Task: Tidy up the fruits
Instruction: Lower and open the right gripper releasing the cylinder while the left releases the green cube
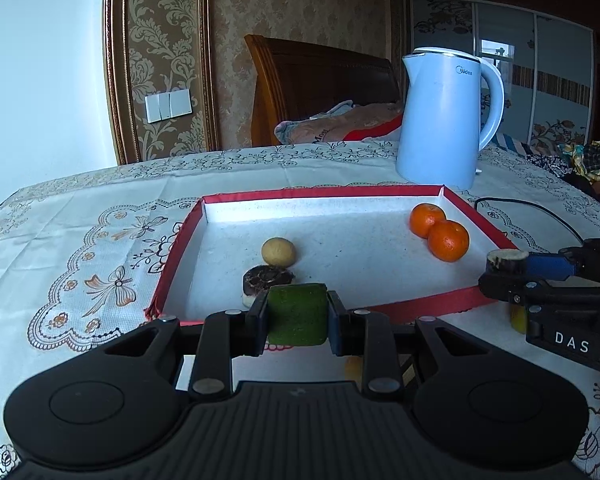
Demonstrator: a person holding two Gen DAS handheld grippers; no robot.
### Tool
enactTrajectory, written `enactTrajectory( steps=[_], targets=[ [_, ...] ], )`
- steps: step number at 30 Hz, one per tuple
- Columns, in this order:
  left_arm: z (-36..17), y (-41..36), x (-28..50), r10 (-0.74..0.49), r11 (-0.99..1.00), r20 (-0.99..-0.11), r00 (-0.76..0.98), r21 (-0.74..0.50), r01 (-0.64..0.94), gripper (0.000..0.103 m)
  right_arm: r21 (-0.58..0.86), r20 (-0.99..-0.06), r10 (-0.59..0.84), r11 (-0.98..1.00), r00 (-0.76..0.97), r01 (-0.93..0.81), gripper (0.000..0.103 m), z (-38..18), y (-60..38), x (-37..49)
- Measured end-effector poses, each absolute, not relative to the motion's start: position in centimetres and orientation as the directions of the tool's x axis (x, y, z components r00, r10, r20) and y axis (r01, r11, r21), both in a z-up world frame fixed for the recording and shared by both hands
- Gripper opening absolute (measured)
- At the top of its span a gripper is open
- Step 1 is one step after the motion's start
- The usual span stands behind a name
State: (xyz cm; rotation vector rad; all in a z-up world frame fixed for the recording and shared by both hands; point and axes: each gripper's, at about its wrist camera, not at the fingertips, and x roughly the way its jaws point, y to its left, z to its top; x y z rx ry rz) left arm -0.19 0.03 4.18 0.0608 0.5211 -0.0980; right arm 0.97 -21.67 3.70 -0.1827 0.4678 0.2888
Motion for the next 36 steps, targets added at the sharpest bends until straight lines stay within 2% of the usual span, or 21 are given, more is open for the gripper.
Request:
enactTrajectory(
  steps=[6, 8, 10, 17, 28, 30, 32, 36],
  targets=[
    [4.4, -1.6, 2.2, -0.095, 0.991, -0.503, 0.859, 0.036, 0.131, 0.028, -0.107, -0.46, 0.198, 0.955, 0.866, -0.275, 0.031, 4.2, -21.6, 3.3],
    [4.3, -2.2, 3.1, -0.098, 0.989, -0.507, 0.856, 0.043, 0.139, 0.028, -0.107, -0.475, 0.186, 0.958, 0.86, -0.267, 0.031, 4.1, -21.6, 4.2],
    [4.1, -2.5, 4.0, -0.095, 0.99, -0.518, 0.85, 0.043, 0.137, 0.028, -0.093, -0.493, 0.181, 0.962, 0.851, -0.258, 0.026, 3.9, -21.7, 5.3],
    [2.9, -3.4, 6.2, -0.069, 0.99, -0.545, 0.836, 0.067, 0.125, 0.028, -0.056, -0.545, 0.166, 0.971, 0.822, -0.233, 0.026, 2.8, -22.4, 7.8],
    [1.9, -3.5, 8.2, -0.032, 0.991, -0.574, 0.818, 0.085, 0.099, 0.028, -0.023, -0.529, 0.161, 0.979, 0.833, -0.204, 0.026, 2.2, -22.6, 8.8],
    [1.8, -3.4, 8.5, -0.026, 0.992, -0.58, 0.814, 0.085, 0.092, 0.028, -0.012, -0.528, 0.164, 0.98, 0.833, -0.201, 0.03, 2.2, -22.8, 8.9],
    [1.7, -3.3, 8.6, -0.028, 0.993, -0.581, 0.813, 0.076, 0.089, 0.028, -0.002, -0.523, 0.168, 0.98, 0.836, -0.198, 0.041, 2.2, -23.0, 8.8],
    [1.7, -3.3, 8.6, -0.021, 0.993, -0.576, 0.817, 0.082, 0.083, 0.028, 0.018, -0.514, 0.178, 0.98, 0.839, -0.197, 0.052, 2.3, -23.2, 8.7]
  ],
)
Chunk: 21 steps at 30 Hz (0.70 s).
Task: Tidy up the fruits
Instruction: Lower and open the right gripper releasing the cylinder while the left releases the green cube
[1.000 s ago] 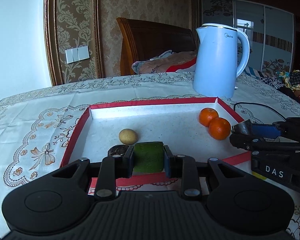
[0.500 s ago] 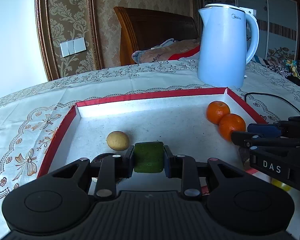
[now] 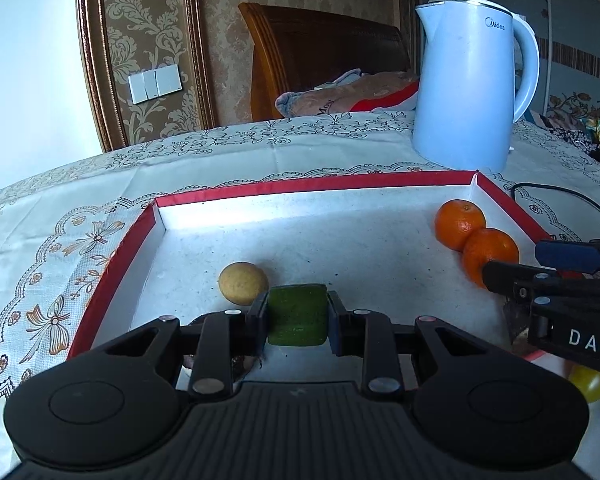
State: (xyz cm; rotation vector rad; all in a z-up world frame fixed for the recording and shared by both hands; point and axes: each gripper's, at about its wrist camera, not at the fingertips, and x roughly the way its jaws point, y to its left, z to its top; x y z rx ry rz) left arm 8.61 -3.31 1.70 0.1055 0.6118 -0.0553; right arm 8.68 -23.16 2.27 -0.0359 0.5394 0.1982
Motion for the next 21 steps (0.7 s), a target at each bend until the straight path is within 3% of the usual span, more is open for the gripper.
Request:
enactTrajectory(
  steps=[5, 14, 21],
  targets=[
    [1.61, -3.6, 8.5, -0.018, 0.992, -0.575, 0.818, 0.094, 0.088, 0.028, 0.033, -0.498, 0.177, 0.982, 0.849, -0.185, 0.069, 2.37, -23.36, 8.34],
    [1.6, -3.43, 8.35, -0.028, 0.993, -0.571, 0.821, 0.081, 0.09, 0.028, 0.062, -0.475, 0.182, 0.983, 0.861, -0.174, 0.077, 2.59, -23.87, 8.1],
    [1.7, -3.02, 7.96, -0.048, 0.994, -0.567, 0.822, 0.057, 0.097, 0.028, 0.06, -0.453, 0.163, 0.987, 0.877, -0.152, 0.09, 2.64, -24.1, 7.85]
  ],
)
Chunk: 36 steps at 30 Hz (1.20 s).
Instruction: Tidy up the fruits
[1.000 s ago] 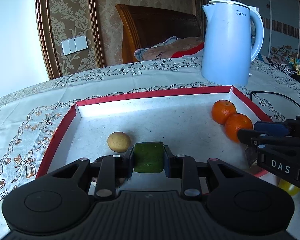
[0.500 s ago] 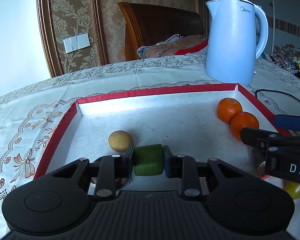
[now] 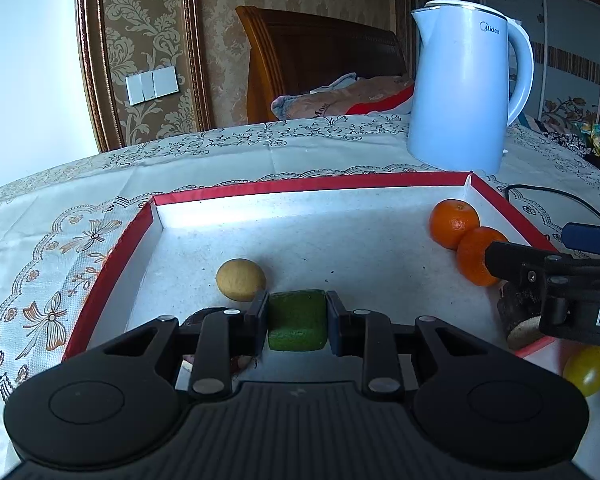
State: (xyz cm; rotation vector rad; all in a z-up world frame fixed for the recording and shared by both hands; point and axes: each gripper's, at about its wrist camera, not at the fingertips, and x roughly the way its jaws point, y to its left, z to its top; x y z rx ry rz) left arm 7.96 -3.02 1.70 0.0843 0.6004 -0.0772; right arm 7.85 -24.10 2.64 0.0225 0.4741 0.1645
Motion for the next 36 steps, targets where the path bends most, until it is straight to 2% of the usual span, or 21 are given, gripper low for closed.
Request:
enactTrajectory(
  steps=[12, 16, 21, 26, 34, 36],
  targets=[
    [2.0, -1.5, 5.5, -0.082, 0.995, -0.552, 0.83, 0.001, 0.099, 0.029, 0.048, -0.405, 0.134, 0.991, 0.904, -0.125, 0.103, 3.0, -24.5, 7.0],
    [2.0, -1.2, 4.1, -0.083, 0.995, -0.541, 0.837, -0.001, 0.099, 0.029, 0.053, -0.404, 0.126, 0.992, 0.906, -0.114, 0.103, 3.1, -24.8, 7.0],
    [2.5, -0.6, 1.4, -0.061, 0.996, -0.483, 0.873, 0.026, 0.084, 0.029, 0.063, -0.401, 0.124, 0.992, 0.908, -0.108, 0.103, 3.2, -25.2, 6.6],
    [2.8, 0.2, -1.2, -0.086, 0.995, -0.438, 0.895, 0.005, 0.099, 0.029, 0.152, -0.397, 0.168, 0.982, 0.902, -0.117, 0.103, 4.2, -27.3, 4.3],
    [2.1, -0.8, -3.7, -0.211, 0.976, -0.496, 0.842, -0.062, 0.208, 0.029, 0.035, -0.437, 0.12, 0.993, 0.892, -0.116, 0.103, 4.0, -30.7, -2.8],
    [2.0, -1.2, -4.1, -0.222, 0.974, -0.497, 0.839, -0.077, 0.213, 0.034, -0.003, -0.44, 0.11, 0.992, 0.891, -0.124, 0.103, 3.5, -31.0, -4.1]
  ],
)
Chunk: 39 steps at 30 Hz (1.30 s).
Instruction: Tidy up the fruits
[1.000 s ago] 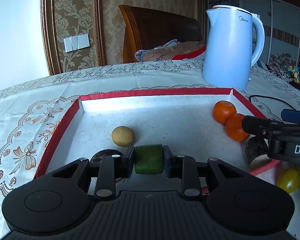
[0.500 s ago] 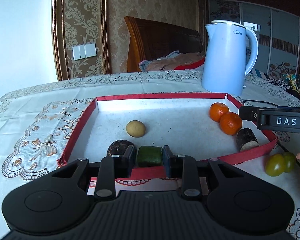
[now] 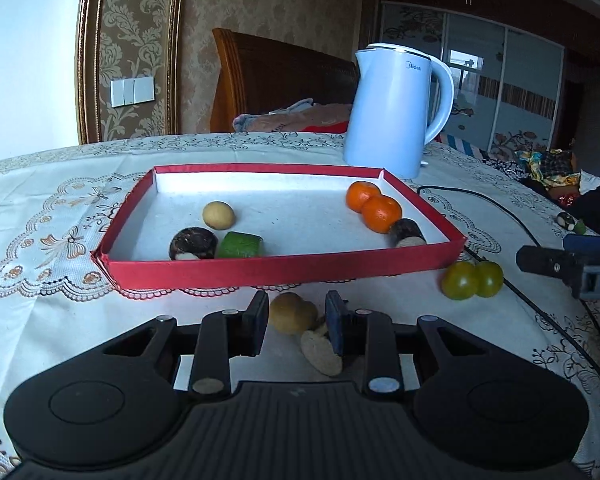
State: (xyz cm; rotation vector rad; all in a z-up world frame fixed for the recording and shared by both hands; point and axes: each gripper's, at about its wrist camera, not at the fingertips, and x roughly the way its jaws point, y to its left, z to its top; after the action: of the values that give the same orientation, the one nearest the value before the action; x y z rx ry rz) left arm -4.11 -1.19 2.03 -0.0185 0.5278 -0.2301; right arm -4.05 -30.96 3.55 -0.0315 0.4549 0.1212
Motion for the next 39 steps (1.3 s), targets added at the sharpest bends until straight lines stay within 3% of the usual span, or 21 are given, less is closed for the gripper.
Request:
enactTrajectory(
  steps=[1, 3, 12, 14, 20, 27, 39],
  targets=[
    [2.0, -1.5, -4.3, -0.217, 0.975, -0.495, 0.841, -0.073, 0.209, 0.038, -0.027, -0.443, 0.1, 0.992, 0.891, -0.125, 0.103, 3.3, -30.9, -4.4],
    [1.8, -2.1, -4.7, -0.199, 0.978, -0.5, 0.843, -0.053, 0.2, 0.065, -0.077, -0.438, 0.08, 0.989, 0.895, -0.125, 0.103, 2.9, -30.6, -4.9],
    [1.1, -4.0, -5.2, -0.198, 0.968, -0.513, 0.835, 0.033, 0.25, 0.065, -0.267, -0.387, 0.055, 0.949, 0.92, -0.169, 0.098, 1.8, -27.8, -4.7],
    [1.0, -3.7, -4.8, -0.205, 0.968, -0.53, 0.823, 0.012, 0.249, 0.065, -0.264, -0.405, 0.069, 0.946, 0.912, -0.189, 0.096, 1.6, -27.6, -4.1],
    [0.5, -3.6, -4.2, -0.212, 0.968, -0.573, 0.791, -0.013, 0.25, 0.065, -0.168, -0.482, 0.173, 0.944, 0.859, -0.284, 0.077, 1.2, -28.5, -2.1],
    [0.3, -3.4, -4.0, -0.222, 0.967, -0.586, 0.779, -0.031, 0.252, 0.065, -0.113, -0.536, 0.254, 0.923, 0.805, -0.367, 0.072, 1.0, -28.6, 0.0],
    [0.3, -3.4, -3.9, -0.234, 0.965, -0.588, 0.775, -0.041, 0.26, 0.065, -0.198, -0.574, 0.292, 0.857, 0.765, -0.475, 0.071, 0.7, -27.6, -0.4]
  ],
)
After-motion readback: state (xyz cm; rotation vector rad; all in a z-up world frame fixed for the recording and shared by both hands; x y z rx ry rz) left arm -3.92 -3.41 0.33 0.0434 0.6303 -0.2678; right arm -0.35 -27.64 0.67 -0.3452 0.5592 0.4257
